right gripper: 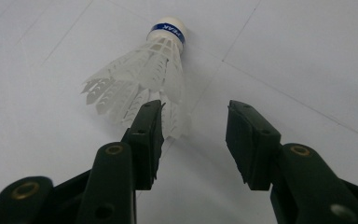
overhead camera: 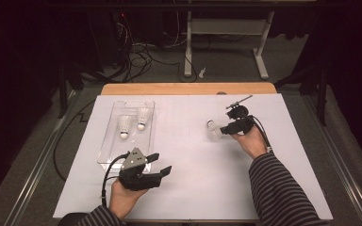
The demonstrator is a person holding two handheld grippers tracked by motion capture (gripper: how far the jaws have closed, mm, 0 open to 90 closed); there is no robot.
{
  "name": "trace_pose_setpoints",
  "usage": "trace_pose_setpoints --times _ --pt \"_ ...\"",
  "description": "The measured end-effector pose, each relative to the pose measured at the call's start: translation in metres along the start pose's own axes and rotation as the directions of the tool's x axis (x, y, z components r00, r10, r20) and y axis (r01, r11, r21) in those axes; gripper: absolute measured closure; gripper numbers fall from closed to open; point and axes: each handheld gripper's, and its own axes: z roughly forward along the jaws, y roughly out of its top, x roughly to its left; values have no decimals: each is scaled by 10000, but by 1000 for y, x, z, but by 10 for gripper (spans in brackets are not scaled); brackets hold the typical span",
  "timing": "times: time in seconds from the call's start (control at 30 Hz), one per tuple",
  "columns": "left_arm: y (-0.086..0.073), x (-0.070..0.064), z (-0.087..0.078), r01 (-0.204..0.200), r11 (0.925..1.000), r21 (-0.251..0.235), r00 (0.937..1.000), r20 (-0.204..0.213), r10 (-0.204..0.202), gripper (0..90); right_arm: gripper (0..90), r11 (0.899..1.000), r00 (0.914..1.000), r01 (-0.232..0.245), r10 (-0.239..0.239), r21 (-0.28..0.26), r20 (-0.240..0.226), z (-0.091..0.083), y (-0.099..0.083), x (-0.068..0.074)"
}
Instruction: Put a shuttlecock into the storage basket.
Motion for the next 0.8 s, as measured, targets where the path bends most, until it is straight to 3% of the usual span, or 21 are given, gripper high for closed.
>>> trace_pose_setpoints --times 0.8 --pt "-1 0 1 -63 9999 88 10000 -14 63 363 812 9988 9993 -58 76 488 -364 18 1 -2"
